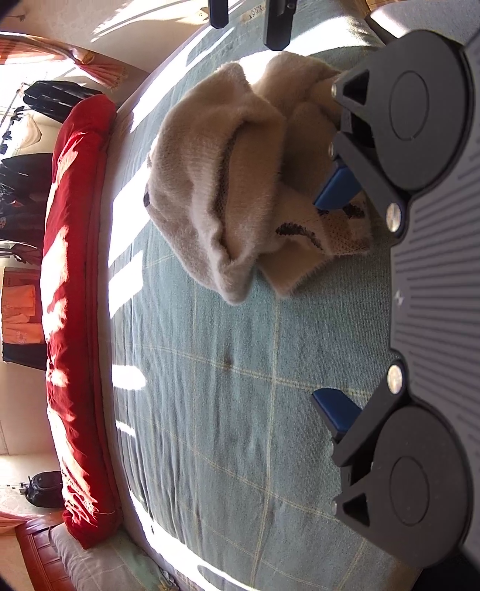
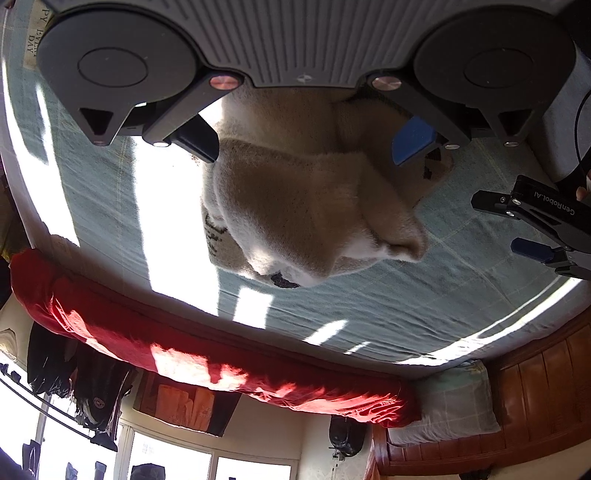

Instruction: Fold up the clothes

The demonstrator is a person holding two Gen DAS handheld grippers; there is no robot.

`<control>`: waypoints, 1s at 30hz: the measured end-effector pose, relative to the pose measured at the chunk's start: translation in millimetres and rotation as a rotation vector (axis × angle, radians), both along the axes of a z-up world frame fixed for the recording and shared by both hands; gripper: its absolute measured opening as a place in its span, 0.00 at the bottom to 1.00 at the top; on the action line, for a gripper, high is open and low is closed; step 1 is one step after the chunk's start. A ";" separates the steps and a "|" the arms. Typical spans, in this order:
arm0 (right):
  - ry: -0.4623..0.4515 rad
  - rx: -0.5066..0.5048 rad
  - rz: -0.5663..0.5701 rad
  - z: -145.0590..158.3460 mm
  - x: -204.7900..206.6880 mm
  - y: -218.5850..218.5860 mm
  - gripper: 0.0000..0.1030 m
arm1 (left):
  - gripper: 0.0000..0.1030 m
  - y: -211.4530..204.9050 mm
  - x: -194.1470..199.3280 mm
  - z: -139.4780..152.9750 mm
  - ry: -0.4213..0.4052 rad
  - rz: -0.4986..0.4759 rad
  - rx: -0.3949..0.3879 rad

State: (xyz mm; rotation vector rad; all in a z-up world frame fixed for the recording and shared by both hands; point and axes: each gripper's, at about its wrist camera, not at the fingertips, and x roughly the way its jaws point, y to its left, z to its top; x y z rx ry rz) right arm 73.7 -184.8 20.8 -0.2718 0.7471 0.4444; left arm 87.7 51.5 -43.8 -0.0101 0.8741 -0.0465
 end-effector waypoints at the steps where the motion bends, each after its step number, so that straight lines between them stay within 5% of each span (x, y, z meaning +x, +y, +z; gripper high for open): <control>1: 0.000 -0.002 -0.002 0.2 0.0 0.4 0.99 | 0.99 -0.1 -0.4 0.0 0.000 -0.003 0.002; 30: 0.022 -0.059 -0.039 -12.1 -1.6 11.6 0.99 | 0.99 10.5 -10.6 -0.6 -0.039 -0.003 -0.004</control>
